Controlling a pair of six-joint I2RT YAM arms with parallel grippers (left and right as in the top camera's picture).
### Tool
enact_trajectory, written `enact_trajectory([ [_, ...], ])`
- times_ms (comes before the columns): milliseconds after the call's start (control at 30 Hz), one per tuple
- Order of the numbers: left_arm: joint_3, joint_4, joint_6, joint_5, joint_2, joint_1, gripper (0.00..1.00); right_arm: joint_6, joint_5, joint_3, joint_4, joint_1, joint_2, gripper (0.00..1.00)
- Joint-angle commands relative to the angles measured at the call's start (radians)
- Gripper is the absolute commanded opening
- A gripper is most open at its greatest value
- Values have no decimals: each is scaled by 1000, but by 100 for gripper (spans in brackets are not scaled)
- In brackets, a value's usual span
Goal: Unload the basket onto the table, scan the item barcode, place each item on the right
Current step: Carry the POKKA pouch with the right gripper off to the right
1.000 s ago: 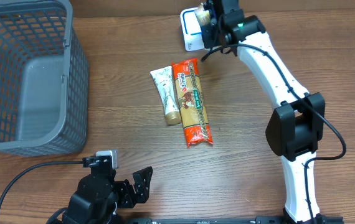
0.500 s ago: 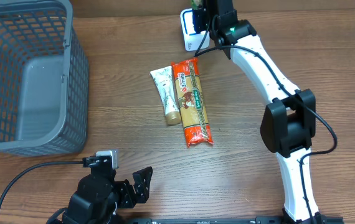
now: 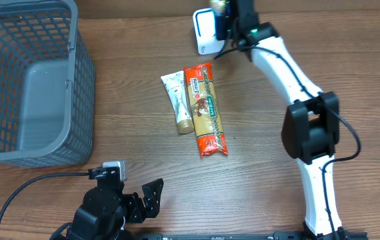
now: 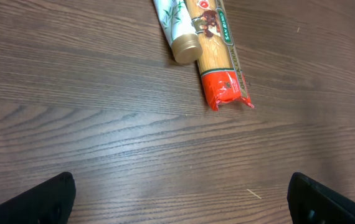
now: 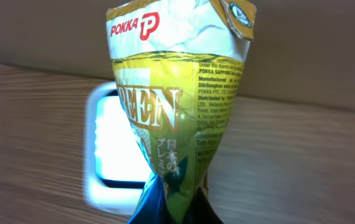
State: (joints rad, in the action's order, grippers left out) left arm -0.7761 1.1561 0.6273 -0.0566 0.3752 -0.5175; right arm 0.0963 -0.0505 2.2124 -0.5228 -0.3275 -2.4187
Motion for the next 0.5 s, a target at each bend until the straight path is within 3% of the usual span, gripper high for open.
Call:
enact_trajectory([
  [0,2,0,8,2,-4,-6,99,116,-26,61,-51,130,167,4],
  [233,2,0,8,1,-4,-6,100,241,-26,61,-303,385,204,4],
  [467,2,0,8,2,-4,-6,100,229,-23,31,-481,654,195,4],
])
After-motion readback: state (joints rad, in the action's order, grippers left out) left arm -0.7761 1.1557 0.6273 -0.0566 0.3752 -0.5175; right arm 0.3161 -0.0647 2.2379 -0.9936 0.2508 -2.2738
